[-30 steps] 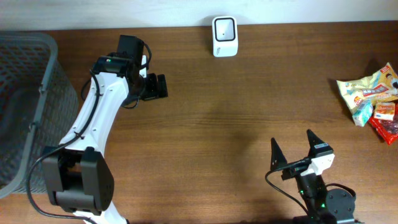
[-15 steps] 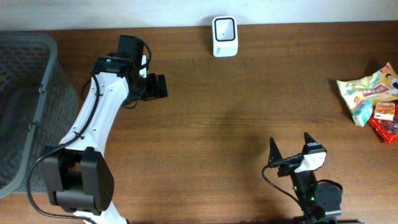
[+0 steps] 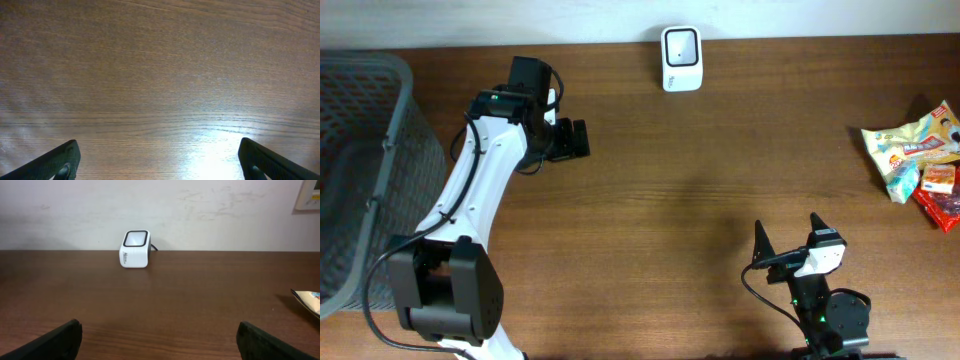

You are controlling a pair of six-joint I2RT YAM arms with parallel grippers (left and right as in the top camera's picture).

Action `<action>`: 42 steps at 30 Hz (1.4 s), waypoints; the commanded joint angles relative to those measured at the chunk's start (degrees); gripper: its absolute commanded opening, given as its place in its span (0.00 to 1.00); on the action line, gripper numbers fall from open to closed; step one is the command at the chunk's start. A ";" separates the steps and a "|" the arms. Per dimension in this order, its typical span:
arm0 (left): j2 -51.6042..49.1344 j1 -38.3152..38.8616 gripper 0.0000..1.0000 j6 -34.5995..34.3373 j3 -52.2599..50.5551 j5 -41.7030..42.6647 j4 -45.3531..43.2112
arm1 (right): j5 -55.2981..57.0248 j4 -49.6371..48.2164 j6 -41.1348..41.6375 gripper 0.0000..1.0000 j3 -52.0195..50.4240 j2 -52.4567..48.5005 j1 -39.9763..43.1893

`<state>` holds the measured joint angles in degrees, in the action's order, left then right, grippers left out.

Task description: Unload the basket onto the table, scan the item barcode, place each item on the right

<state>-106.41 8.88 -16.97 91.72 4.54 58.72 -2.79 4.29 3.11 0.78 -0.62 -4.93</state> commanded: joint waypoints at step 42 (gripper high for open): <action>106.12 -10.56 0.99 16.81 -91.25 -3.26 -53.99 | 0.90 0.15 0.13 0.98 -0.46 0.42 -0.26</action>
<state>-0.69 -1.43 -1.04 0.60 1.48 4.16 -2.37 4.32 3.01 0.78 -0.58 -4.93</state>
